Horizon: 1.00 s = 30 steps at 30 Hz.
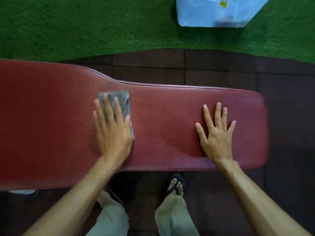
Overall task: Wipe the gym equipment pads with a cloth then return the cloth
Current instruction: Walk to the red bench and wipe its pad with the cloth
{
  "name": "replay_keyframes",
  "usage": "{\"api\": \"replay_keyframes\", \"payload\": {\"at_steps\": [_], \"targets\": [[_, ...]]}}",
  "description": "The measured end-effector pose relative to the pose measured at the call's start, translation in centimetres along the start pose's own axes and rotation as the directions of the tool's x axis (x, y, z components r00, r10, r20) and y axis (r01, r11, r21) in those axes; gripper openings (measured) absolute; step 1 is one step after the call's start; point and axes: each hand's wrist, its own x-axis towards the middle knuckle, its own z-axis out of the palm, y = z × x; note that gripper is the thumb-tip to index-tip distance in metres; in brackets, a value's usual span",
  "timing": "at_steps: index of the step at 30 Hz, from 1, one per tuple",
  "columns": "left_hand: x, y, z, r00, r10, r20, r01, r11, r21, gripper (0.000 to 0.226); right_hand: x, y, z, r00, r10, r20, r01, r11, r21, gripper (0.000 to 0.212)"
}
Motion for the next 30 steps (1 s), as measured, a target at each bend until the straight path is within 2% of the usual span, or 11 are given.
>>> {"api": "replay_keyframes", "payload": {"at_steps": [4, 8, 11, 14, 17, 20, 23, 25, 27, 30], "targets": [[-8.9, 8.3, 3.0, 0.988, 0.141, 0.061, -0.137, 0.988, -0.072, 0.065, -2.1, 1.8, 0.4, 1.000, 0.001, 0.012, -0.001, 0.999, 0.032, 0.065], [-1.4, 16.3, 3.8, 0.993, 0.114, 0.039, -0.107, 0.983, -0.147, 0.066, -2.1, 3.6, 0.3, 1.000, -0.007, 0.012, 0.007, 1.000, 0.014, 0.066], [1.8, 15.4, 3.9, 0.991, 0.125, 0.045, -0.121, 0.990, -0.077, 0.063, -1.8, 3.9, 0.2, 0.999, -0.036, 0.006, 0.036, 0.999, 0.002, 0.065], [-2.9, 13.9, 3.5, 0.991, 0.107, 0.076, -0.099, 0.990, -0.101, 0.064, -2.3, 3.4, 0.2, 1.000, -0.001, 0.012, 0.001, 0.999, 0.037, 0.065], [-9.5, 15.1, 3.9, 0.974, 0.162, 0.157, -0.143, 0.982, -0.122, 0.068, -2.9, 3.8, -0.1, 1.000, 0.006, 0.029, -0.008, 0.996, 0.086, 0.064], [-8.3, 17.7, 4.1, 0.979, 0.129, 0.155, -0.097, 0.975, -0.199, 0.070, -3.4, 5.3, -0.5, 0.998, 0.051, 0.030, -0.055, 0.983, 0.174, 0.064], [-6.0, 17.4, 3.0, 0.942, 0.259, 0.213, -0.186, 0.932, -0.312, 0.067, -3.7, 6.0, -1.3, 0.989, 0.150, 0.002, -0.143, 0.934, 0.327, 0.065], [-4.6, 14.8, 1.7, 0.917, 0.349, 0.193, -0.261, 0.891, -0.373, 0.067, -3.8, 4.7, -1.7, 0.985, 0.163, -0.047, -0.130, 0.902, 0.413, 0.063], [-2.2, 11.2, 1.3, 0.934, 0.336, 0.119, -0.303, 0.925, -0.230, 0.066, -3.4, 1.8, -1.8, 0.989, 0.110, -0.097, -0.056, 0.893, 0.447, 0.060], [0.4, 7.0, 1.5, 0.958, 0.246, 0.144, -0.247, 0.969, -0.016, 0.067, -2.8, -3.9, -0.3, 0.996, 0.018, -0.087, 0.018, 0.918, 0.396, 0.057]]}}
